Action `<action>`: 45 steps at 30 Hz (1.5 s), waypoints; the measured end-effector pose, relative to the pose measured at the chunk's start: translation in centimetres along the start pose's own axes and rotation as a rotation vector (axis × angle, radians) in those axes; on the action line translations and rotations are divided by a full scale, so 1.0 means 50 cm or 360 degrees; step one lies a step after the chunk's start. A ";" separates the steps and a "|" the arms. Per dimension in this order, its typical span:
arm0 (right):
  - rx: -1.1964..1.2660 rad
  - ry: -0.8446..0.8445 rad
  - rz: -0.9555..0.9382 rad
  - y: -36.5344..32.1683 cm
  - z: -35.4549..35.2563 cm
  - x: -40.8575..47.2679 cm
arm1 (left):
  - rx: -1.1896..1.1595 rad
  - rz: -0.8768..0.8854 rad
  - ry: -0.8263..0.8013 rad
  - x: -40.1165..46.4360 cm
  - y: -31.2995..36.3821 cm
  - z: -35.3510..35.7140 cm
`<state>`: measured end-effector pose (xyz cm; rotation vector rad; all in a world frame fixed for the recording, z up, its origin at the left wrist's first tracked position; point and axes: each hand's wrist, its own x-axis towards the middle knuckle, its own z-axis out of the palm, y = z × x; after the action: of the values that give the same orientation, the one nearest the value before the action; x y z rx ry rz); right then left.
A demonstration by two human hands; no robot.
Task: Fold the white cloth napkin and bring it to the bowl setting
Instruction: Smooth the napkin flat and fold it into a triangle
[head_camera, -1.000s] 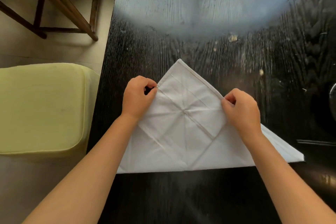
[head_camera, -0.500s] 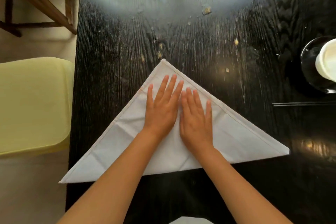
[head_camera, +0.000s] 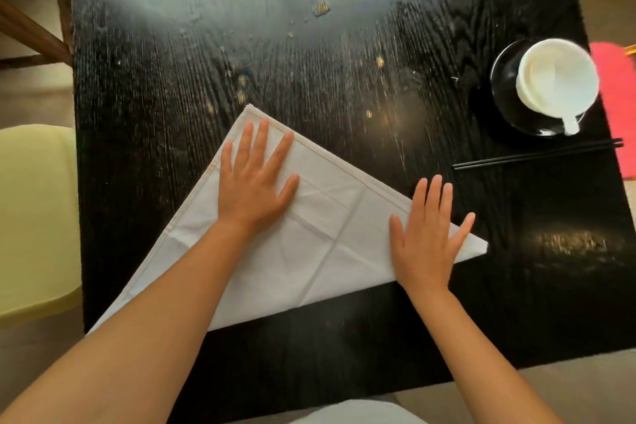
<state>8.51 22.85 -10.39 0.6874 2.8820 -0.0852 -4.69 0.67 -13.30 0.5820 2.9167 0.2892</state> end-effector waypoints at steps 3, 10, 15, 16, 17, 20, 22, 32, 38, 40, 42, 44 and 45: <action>0.0093 0.0001 -0.0378 -0.098 0.011 -0.060 | -0.0007 0.0004 0.0020 0.000 0.000 0.001; -0.0034 -0.0218 -0.0798 -0.070 0.045 -0.092 | 0.0047 -0.0027 -0.0063 0.001 -0.001 -0.003; -0.0032 -0.0192 -0.0520 0.103 0.025 -0.048 | 0.0029 -0.0043 -0.0075 0.003 0.003 -0.006; -0.0032 -0.0204 -0.0488 0.120 0.022 -0.045 | 0.0036 -0.0033 -0.0083 0.002 0.001 -0.007; -0.0037 -0.0210 -0.0478 0.127 0.019 -0.045 | 0.0045 -0.0029 -0.0092 0.002 0.000 -0.009; -0.0033 -0.0214 -0.0483 0.124 0.018 -0.047 | 0.0018 -0.0224 -0.0079 0.002 0.024 -0.012; -0.0033 -0.0226 -0.0475 0.118 0.016 -0.046 | -0.0025 -0.0333 -0.0044 -0.020 0.095 -0.005; -0.0144 -0.0233 -0.0460 0.112 0.008 -0.048 | 0.0029 0.0069 -0.0156 -0.213 0.214 0.055; -0.0177 -0.0263 -0.0466 0.111 0.011 -0.047 | 0.0055 -0.0542 -0.0095 -0.339 -0.022 0.027; -0.0142 -0.0230 -0.0431 0.106 0.005 -0.051 | 0.0068 -0.0702 -0.0113 -0.386 -0.078 0.015; -0.0054 -0.0168 -0.0343 0.068 -0.006 -0.062 | 0.0078 -0.0754 -0.0125 -0.405 -0.092 0.012; 0.0054 -0.0088 -0.0463 -0.023 -0.018 -0.084 | 0.0082 -0.0768 -0.0110 -0.401 -0.088 0.013; 0.0081 -0.0063 -0.0640 -0.083 -0.021 -0.101 | 0.0083 -0.0769 -0.0102 -0.399 -0.086 0.014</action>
<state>10.87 17.00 -8.38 0.1023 2.9428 -0.2220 12.08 -10.92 -12.69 -0.1151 2.8893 0.1287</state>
